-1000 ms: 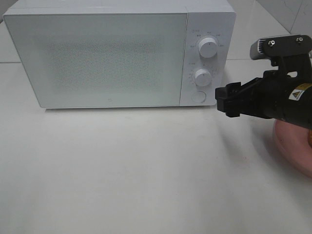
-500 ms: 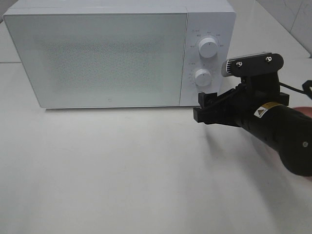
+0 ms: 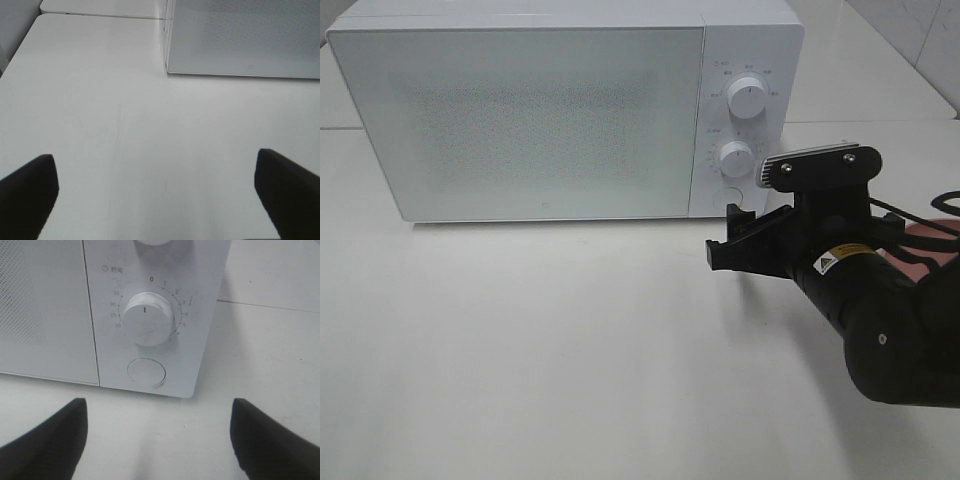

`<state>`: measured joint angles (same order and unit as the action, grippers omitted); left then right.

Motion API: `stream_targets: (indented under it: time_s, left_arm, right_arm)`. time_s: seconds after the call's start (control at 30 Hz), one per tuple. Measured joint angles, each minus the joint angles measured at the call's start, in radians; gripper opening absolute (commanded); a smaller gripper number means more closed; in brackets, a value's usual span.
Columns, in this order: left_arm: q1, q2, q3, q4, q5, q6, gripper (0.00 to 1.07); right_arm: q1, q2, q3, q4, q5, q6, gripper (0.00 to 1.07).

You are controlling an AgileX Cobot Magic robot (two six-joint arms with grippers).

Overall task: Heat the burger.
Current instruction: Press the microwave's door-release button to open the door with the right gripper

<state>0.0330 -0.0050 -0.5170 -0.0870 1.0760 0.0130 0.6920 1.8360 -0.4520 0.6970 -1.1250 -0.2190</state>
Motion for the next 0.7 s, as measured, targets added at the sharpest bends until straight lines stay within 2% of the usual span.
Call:
stream_targets:
  time_s: [0.23,0.4,0.53,0.57,0.63,0.67,0.7]
  left_arm:
    - [0.000,0.000,0.000,0.000,0.000,0.000,1.02]
    - [0.000,0.000,0.000,0.000,0.000,0.000,1.02]
    - [0.000,0.000,0.000,0.000,0.000,0.000,1.02]
    - [0.000,0.000,0.000,0.000,0.000,0.000,1.02]
    - [0.000,0.000,0.000,0.000,0.000,0.000,1.02]
    - [0.000,0.000,0.000,0.000,0.000,0.000,1.02]
    - [0.000,0.000,0.000,0.000,0.000,0.000,1.02]
  right_arm:
    - [0.001,0.000,0.000,0.000,-0.005,0.061,0.75]
    - [0.001,0.000,0.000,0.000,-0.006,0.230,0.69]
    - [0.001,0.000,0.000,0.001,-0.006,0.500,0.57]
    - [0.001,0.000,0.000,0.001,-0.006,0.500,0.57]
    - [0.002,0.000,0.000,0.001,-0.006,0.681,0.50]
    - [0.002,0.000,0.000,0.001,-0.006,0.681,0.50]
    - [0.002,0.000,0.000,0.001,-0.005,0.799,0.43]
